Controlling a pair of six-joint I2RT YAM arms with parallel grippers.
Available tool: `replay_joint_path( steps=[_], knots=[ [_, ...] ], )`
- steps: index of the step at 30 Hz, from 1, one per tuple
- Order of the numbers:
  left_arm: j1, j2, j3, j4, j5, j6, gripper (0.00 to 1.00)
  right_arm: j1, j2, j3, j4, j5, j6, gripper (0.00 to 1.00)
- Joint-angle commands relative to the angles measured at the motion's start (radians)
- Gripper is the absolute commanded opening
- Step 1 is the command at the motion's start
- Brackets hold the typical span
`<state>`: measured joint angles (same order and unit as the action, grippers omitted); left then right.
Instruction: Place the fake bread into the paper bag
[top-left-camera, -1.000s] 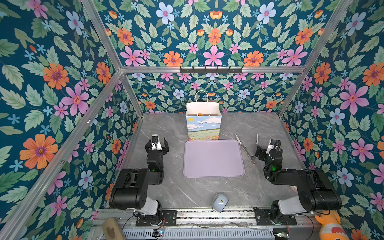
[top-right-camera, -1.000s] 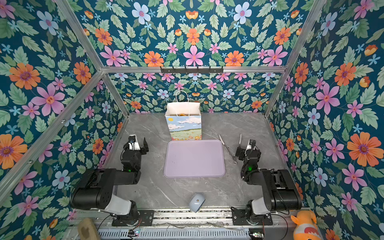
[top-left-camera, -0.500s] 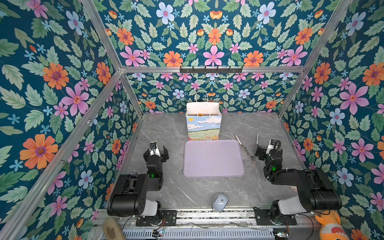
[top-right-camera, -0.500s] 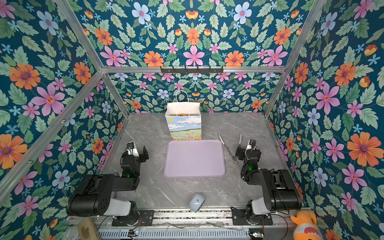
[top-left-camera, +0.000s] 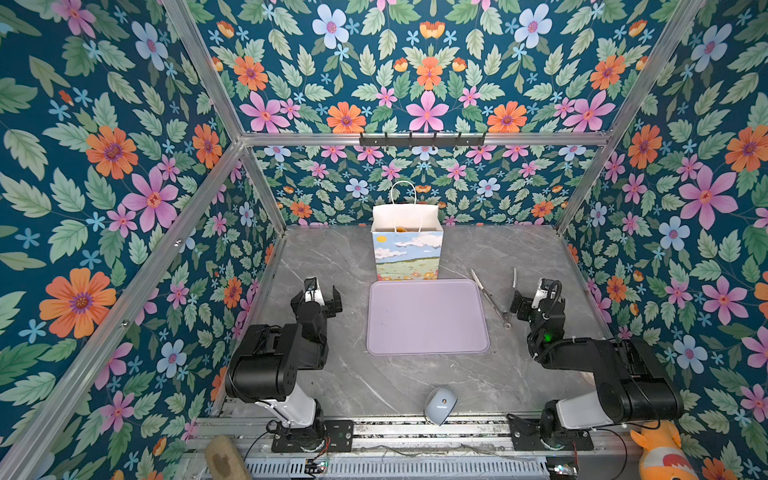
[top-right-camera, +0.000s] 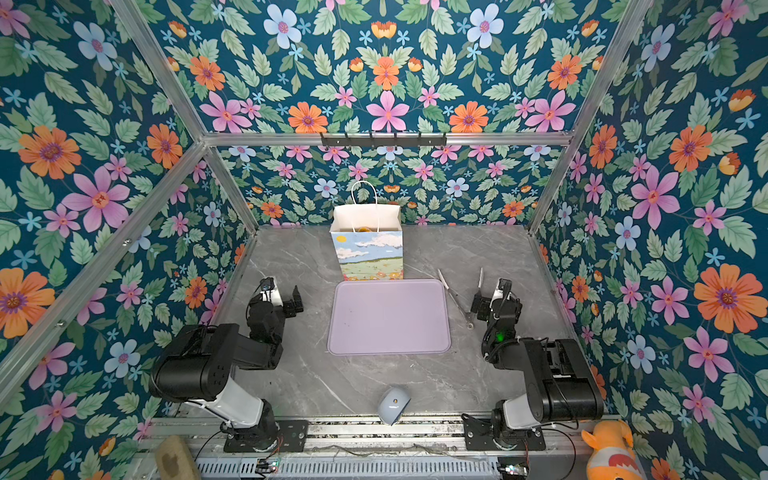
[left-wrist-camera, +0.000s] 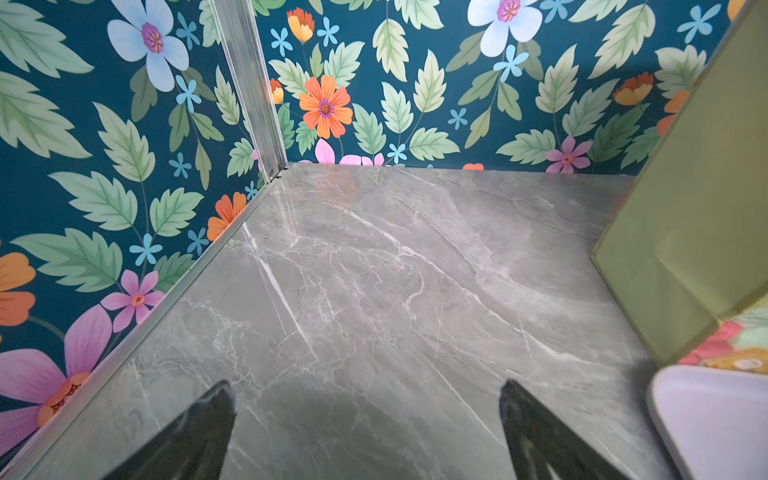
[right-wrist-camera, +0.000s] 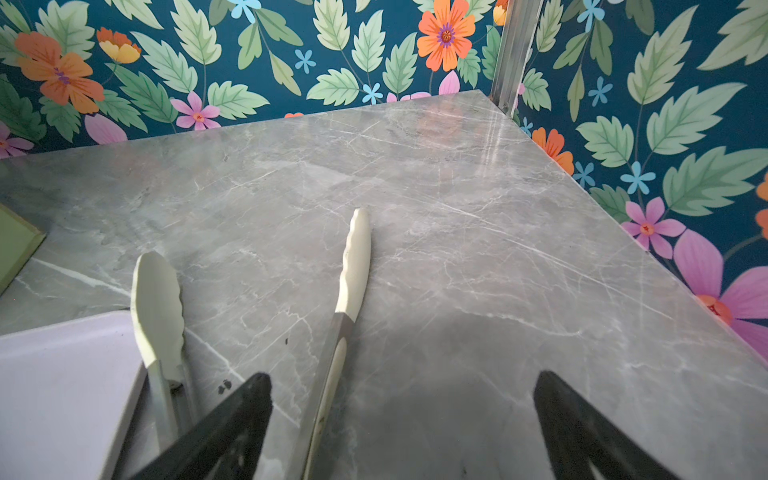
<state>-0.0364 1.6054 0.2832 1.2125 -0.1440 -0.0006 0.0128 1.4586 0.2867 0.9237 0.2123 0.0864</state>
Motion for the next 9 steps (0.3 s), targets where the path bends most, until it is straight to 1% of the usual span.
replay_joint_path(
  steps=[1,9],
  knots=[
    [0.001,0.0,0.004,0.01,0.004,-0.005,1.0,0.001,0.0,0.001,0.04,-0.004,-0.007,0.99],
    [0.002,0.0,0.004,0.009,0.005,-0.006,1.0,0.0,0.0,0.0,0.04,-0.004,-0.008,0.99]
  ],
)
